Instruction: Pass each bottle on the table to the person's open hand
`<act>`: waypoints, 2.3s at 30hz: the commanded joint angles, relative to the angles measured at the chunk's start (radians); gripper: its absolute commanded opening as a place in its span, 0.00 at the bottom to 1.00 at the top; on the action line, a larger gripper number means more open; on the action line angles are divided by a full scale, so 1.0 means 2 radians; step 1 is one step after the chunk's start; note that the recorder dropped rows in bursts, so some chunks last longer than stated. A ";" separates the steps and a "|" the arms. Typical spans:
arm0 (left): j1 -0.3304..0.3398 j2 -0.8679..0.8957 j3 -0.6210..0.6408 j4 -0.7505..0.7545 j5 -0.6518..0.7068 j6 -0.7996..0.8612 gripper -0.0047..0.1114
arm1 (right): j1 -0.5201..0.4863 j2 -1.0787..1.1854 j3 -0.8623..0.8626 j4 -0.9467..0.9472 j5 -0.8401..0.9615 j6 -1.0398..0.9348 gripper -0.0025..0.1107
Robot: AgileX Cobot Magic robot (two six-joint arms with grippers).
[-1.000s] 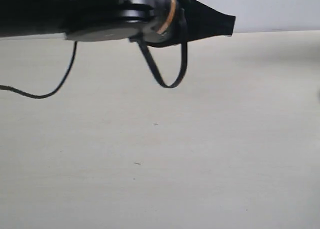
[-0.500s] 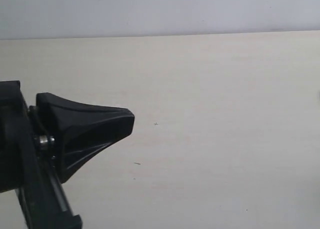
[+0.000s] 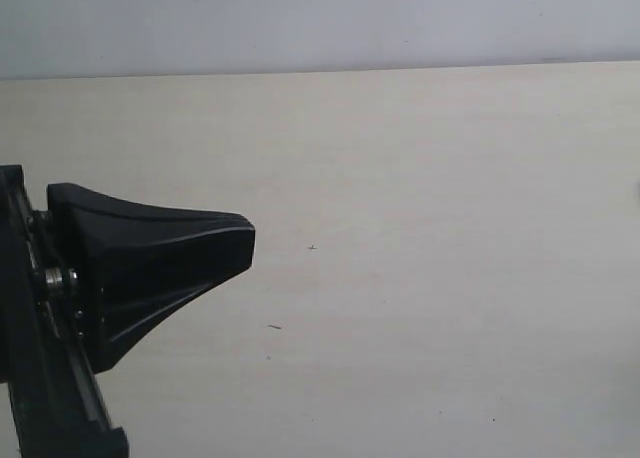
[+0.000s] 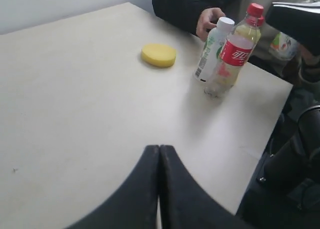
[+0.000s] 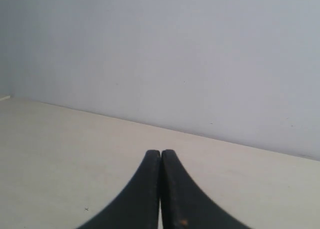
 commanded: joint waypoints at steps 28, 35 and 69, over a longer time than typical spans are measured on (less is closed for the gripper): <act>0.466 -0.382 0.262 -0.241 -0.014 -0.010 0.04 | 0.002 -0.002 0.002 0.001 -0.006 0.000 0.02; 0.472 -0.410 0.268 -0.240 -0.008 -0.008 0.04 | 0.002 -0.002 0.002 0.001 -0.006 0.000 0.02; 0.471 -0.437 0.289 -0.547 -0.042 0.636 0.04 | 0.002 -0.002 0.002 0.001 -0.006 0.000 0.02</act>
